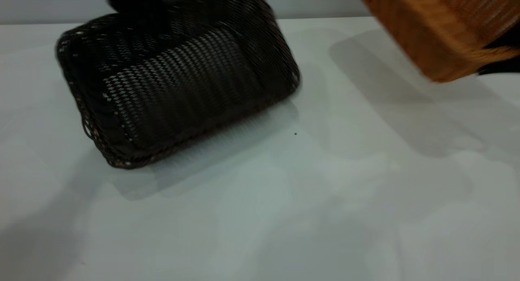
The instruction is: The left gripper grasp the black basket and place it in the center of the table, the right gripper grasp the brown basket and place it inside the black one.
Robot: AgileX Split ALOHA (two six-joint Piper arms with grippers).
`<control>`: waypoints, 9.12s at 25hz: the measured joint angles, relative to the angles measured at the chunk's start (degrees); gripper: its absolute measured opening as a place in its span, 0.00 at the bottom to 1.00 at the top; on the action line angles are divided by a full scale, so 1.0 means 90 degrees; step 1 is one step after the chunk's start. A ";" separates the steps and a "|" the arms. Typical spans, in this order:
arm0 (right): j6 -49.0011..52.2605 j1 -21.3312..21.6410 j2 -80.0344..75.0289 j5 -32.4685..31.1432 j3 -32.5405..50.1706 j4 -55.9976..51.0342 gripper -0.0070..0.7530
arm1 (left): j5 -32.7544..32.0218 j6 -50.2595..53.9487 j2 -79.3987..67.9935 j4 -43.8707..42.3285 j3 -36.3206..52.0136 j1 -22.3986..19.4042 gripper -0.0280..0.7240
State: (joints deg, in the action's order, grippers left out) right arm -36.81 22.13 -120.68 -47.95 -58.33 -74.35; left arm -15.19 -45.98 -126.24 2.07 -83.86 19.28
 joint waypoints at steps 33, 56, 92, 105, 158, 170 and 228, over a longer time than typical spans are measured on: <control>0.0440 0.0307 0.0021 -0.0614 -0.0968 0.1169 0.19 | 0.0718 -0.0394 -0.0598 0.0077 -0.0057 0.1753 0.77; 0.2204 -0.2534 0.1292 -0.1807 -0.0976 0.4137 0.19 | -0.0371 0.2514 0.0846 0.0044 -0.0037 -0.1749 0.80; 0.1547 -0.3854 -0.0108 0.0541 -0.1026 0.4006 0.17 | -0.0408 0.2553 0.0846 0.0044 -0.0037 -0.1753 0.80; 0.1651 -0.3854 -0.0158 0.0853 -0.1026 0.3971 0.19 | -0.0553 0.2553 0.0846 0.0044 -0.0033 -0.1753 0.80; 0.2912 -0.3854 1.1199 -0.2476 0.1639 0.5924 0.78 | -0.5739 0.4879 0.8832 0.0057 0.1908 -0.1753 0.80; 0.2901 -0.3854 1.3188 -0.2160 0.3401 0.6801 0.78 | -0.5744 0.4642 1.2163 0.0057 0.4956 -0.1753 0.80; 0.2893 -0.3854 1.3512 -0.2039 0.3475 0.6832 0.78 | -0.5454 0.4965 1.4149 0.0045 0.6216 -0.1818 0.80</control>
State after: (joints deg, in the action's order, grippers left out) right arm -10.77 -12.55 0.93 -66.30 -27.05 -12.86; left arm -64.28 -1.30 1.11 2.48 -27.91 2.92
